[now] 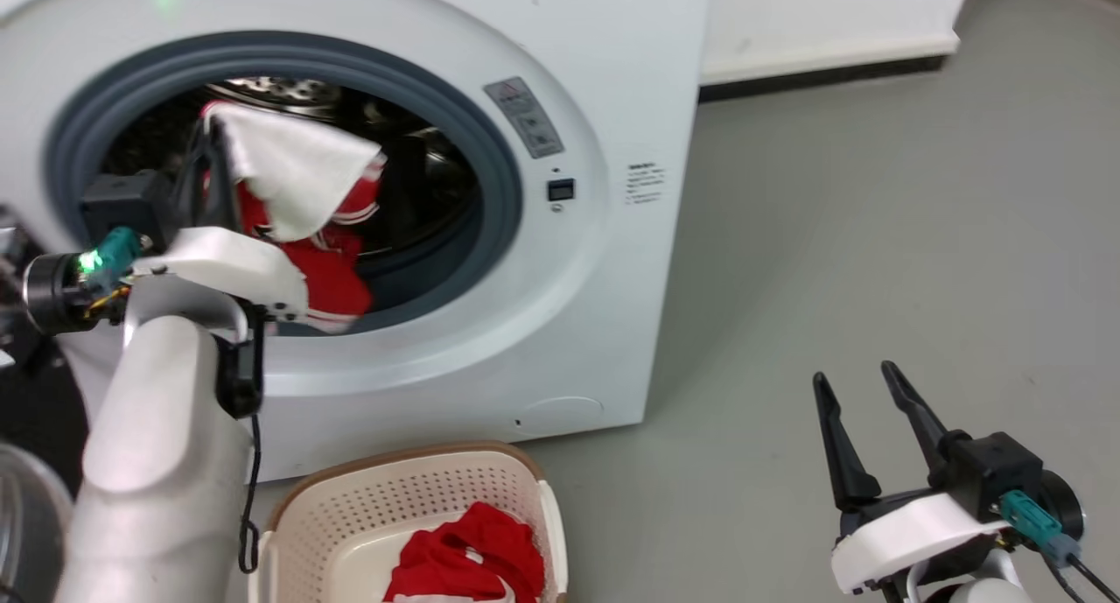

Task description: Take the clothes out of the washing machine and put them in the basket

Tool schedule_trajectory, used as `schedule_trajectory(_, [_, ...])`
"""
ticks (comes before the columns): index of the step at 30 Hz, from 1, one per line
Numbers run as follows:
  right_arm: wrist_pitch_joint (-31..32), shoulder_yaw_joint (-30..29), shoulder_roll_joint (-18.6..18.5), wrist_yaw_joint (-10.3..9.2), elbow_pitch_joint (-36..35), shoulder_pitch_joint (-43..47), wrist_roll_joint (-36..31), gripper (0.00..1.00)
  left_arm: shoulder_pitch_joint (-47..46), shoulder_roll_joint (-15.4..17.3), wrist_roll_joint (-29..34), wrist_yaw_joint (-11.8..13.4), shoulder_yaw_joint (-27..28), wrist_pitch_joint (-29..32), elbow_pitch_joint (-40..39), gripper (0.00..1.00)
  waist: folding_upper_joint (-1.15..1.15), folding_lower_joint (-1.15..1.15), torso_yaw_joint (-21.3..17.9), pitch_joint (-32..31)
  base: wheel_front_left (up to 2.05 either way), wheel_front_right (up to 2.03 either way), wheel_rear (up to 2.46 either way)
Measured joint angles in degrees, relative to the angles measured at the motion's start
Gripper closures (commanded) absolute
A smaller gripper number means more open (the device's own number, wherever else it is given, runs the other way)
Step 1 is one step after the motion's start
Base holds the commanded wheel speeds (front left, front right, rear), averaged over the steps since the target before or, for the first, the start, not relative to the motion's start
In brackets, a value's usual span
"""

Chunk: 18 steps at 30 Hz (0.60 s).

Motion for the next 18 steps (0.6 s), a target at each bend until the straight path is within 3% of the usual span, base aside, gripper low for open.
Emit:
schedule_trajectory(8, [1.79, -0.66, 0.0, 0.0, -2.93, 1.75, -0.55, 0.0, 10.82, -3.21, 1.15, 2.48, -1.74, 0.77, -24.38, 1.0, 0.0, 0.01, 2.37, -2.12, 0.0, 0.0, 0.0])
schedule_trajectory(14, [2.35, -0.43, 0.0, 0.0, -4.07, 2.64, -0.64, 0.0, 20.37, -4.55, 1.77, 5.22, -3.04, 3.3, -38.61, 1.0, 0.0, 0.02, 2.36, -2.11, 0.0, 0.0, 0.0])
schedule_trajectory(18, [2.7, -0.02, 0.01, 0.0, -4.77, 3.19, -0.64, 0.0, 29.95, -5.89, 1.83, 7.82, -3.94, 4.79, -43.47, 1.0, 0.0, 0.02, 2.29, -0.95, 0.0, 0.0, 0.0])
